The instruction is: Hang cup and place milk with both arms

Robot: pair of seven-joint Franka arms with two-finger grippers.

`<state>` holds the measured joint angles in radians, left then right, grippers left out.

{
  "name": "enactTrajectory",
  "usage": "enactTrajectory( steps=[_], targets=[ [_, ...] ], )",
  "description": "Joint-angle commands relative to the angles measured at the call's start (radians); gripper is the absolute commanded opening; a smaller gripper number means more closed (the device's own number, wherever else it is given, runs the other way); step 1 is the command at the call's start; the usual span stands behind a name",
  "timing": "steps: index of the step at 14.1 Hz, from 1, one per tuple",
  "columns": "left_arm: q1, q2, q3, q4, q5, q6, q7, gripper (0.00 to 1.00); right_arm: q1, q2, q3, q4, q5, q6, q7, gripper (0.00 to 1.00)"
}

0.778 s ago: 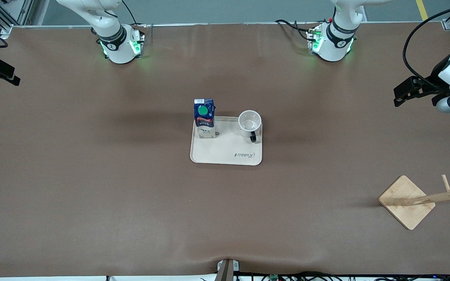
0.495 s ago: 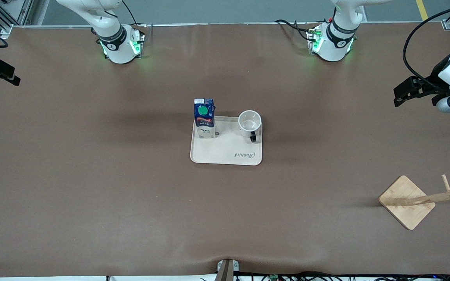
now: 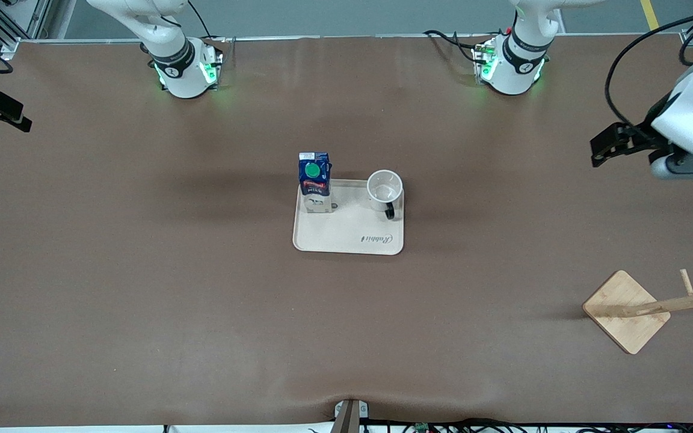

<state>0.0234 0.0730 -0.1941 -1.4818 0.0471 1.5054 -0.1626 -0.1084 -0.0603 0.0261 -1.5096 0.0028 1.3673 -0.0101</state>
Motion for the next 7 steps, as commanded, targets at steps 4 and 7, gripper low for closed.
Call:
enactTrajectory(
  steps=[4, 7],
  targets=[
    [-0.095, 0.068, -0.045, -0.049, -0.013, 0.079, -0.217, 1.00, -0.017, 0.011, 0.015, 0.023, 0.000, -0.010, -0.007, 1.00],
    [-0.170, 0.068, -0.045, -0.144, -0.013, 0.177, -0.328, 1.00, -0.020, 0.011, 0.015, 0.025, 0.000, -0.007, -0.007, 1.00]
  ],
)
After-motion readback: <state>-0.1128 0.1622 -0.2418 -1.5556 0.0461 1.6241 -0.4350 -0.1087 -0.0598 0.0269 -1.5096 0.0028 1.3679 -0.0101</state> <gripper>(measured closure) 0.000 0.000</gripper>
